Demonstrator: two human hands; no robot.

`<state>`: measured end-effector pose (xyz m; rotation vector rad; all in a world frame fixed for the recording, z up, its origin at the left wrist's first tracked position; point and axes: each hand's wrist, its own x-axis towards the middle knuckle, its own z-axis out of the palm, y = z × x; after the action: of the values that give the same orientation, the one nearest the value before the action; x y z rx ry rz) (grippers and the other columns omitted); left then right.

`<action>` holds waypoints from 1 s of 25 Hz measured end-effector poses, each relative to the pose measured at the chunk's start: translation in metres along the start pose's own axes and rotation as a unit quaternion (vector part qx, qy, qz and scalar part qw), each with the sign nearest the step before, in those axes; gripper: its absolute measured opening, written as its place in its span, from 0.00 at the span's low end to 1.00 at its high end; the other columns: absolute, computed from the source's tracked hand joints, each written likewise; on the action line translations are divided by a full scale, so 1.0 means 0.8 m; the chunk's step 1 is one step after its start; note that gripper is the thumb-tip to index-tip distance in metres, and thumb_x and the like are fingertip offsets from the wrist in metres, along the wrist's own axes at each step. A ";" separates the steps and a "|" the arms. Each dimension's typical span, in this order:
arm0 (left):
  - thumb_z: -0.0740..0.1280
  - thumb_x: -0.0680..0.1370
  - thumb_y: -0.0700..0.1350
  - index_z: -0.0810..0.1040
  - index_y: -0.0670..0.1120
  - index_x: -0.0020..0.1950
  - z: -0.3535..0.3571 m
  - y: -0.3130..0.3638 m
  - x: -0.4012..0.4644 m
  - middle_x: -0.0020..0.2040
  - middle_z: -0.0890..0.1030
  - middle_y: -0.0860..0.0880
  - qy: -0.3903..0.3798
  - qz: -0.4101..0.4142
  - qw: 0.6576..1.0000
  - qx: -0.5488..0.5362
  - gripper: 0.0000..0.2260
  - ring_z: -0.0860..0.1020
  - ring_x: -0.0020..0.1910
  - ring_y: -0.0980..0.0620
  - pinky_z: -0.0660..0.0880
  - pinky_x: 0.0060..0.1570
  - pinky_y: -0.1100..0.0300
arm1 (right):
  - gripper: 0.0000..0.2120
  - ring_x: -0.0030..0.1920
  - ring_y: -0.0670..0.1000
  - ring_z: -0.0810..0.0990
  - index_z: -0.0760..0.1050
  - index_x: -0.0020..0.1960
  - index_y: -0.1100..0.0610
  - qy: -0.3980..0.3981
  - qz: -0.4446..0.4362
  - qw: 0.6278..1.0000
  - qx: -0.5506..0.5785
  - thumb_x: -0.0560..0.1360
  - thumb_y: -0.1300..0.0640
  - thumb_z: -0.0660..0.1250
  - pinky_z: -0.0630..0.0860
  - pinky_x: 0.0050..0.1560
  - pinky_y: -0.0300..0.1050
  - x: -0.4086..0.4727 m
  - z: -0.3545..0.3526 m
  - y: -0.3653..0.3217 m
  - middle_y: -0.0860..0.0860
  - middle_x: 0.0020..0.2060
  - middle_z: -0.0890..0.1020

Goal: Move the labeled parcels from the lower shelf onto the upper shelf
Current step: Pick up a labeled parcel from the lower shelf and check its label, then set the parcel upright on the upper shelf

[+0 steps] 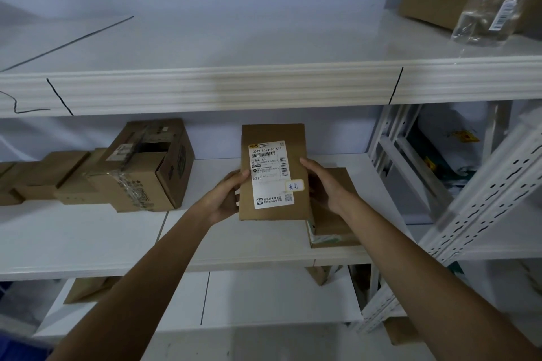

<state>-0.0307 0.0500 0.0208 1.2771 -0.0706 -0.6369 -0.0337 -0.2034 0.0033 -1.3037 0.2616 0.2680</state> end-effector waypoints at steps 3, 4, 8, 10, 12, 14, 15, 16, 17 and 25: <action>0.79 0.63 0.58 0.65 0.45 0.80 0.001 -0.002 -0.004 0.77 0.70 0.37 0.003 -0.001 1.000 -0.011 0.48 0.69 0.76 0.34 0.63 0.75 0.33 | 0.29 0.49 0.54 0.86 0.80 0.58 0.54 -0.013 -0.005 1.000 0.002 0.61 0.42 0.79 0.81 0.45 0.46 -0.002 -0.001 0.002 0.52 0.46 0.89; 0.81 0.61 0.58 0.66 0.45 0.80 0.000 -0.005 -0.006 0.77 0.71 0.37 0.002 0.000 1.000 -0.014 0.51 0.69 0.76 0.34 0.63 0.75 0.33 | 0.30 0.47 0.53 0.87 0.80 0.58 0.53 -0.022 -0.007 1.000 0.000 0.60 0.42 0.79 0.82 0.43 0.45 -0.004 -0.001 0.004 0.51 0.45 0.89; 0.81 0.62 0.56 0.66 0.46 0.80 -0.004 -0.019 -0.026 0.77 0.71 0.37 0.022 0.005 1.000 -0.020 0.49 0.69 0.76 0.34 0.63 0.74 0.32 | 0.31 0.38 0.48 0.88 0.79 0.57 0.53 -0.042 0.006 0.999 0.002 0.58 0.41 0.80 0.81 0.36 0.41 -0.011 0.001 0.017 0.48 0.40 0.89; 0.73 0.71 0.54 0.67 0.46 0.79 -0.012 -0.031 -0.038 0.77 0.71 0.38 0.049 -0.002 0.998 -0.032 0.38 0.70 0.76 0.34 0.64 0.74 0.33 | 0.31 0.38 0.47 0.88 0.79 0.57 0.53 -0.057 0.012 0.998 -0.004 0.59 0.42 0.80 0.81 0.35 0.40 -0.019 0.009 0.024 0.48 0.39 0.89; 0.68 0.75 0.53 0.67 0.46 0.79 -0.022 -0.040 -0.054 0.77 0.72 0.38 0.068 -0.008 0.997 -0.038 0.33 0.70 0.76 0.34 0.64 0.74 0.33 | 0.30 0.40 0.48 0.88 0.78 0.60 0.54 -0.072 0.011 0.997 -0.007 0.62 0.42 0.78 0.81 0.36 0.40 -0.029 0.023 0.030 0.48 0.41 0.89; 0.67 0.76 0.53 0.68 0.45 0.79 -0.032 -0.044 -0.074 0.77 0.72 0.38 0.087 -0.008 0.995 -0.049 0.32 0.68 0.77 0.32 0.60 0.76 0.34 | 0.31 0.45 0.50 0.87 0.77 0.63 0.54 -0.076 0.004 0.997 -0.019 0.64 0.42 0.78 0.81 0.41 0.43 -0.040 0.040 0.034 0.50 0.47 0.88; 0.67 0.76 0.53 0.68 0.45 0.79 -0.039 -0.045 -0.087 0.77 0.72 0.38 0.095 -0.007 0.994 -0.054 0.32 0.67 0.77 0.32 0.58 0.77 0.35 | 0.31 0.47 0.51 0.87 0.77 0.63 0.54 -0.078 0.000 0.997 -0.025 0.64 0.42 0.77 0.81 0.43 0.44 -0.047 0.053 0.037 0.51 0.49 0.87; 0.66 0.76 0.53 0.69 0.45 0.78 -0.048 -0.045 -0.101 0.77 0.72 0.38 0.101 -0.005 0.993 -0.058 0.31 0.66 0.77 0.32 0.58 0.77 0.35 | 0.30 0.48 0.52 0.86 0.77 0.62 0.53 -0.079 -0.006 0.996 -0.031 0.65 0.42 0.77 0.81 0.44 0.45 -0.055 0.068 0.040 0.51 0.50 0.87; 0.66 0.76 0.53 0.69 0.45 0.78 -0.060 -0.045 -0.115 0.77 0.72 0.38 0.103 -0.004 0.993 -0.060 0.31 0.67 0.77 0.33 0.58 0.77 0.35 | 0.29 0.49 0.52 0.86 0.78 0.62 0.53 -0.079 -0.010 0.996 -0.036 0.65 0.42 0.77 0.81 0.45 0.45 -0.063 0.085 0.045 0.51 0.50 0.87; 0.72 0.72 0.54 0.67 0.43 0.79 -0.191 -0.036 -0.278 0.78 0.70 0.36 0.075 0.042 0.995 -0.045 0.37 0.66 0.77 0.32 0.53 0.79 0.35 | 0.30 0.47 0.51 0.86 0.79 0.61 0.52 -0.093 -0.037 0.994 -0.044 0.63 0.40 0.77 0.80 0.48 0.46 -0.135 0.275 0.099 0.50 0.48 0.87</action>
<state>-0.1667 0.2845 0.0123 1.2241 0.0292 -0.4655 -0.1535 0.0236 0.0212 -1.3623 0.0430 0.3385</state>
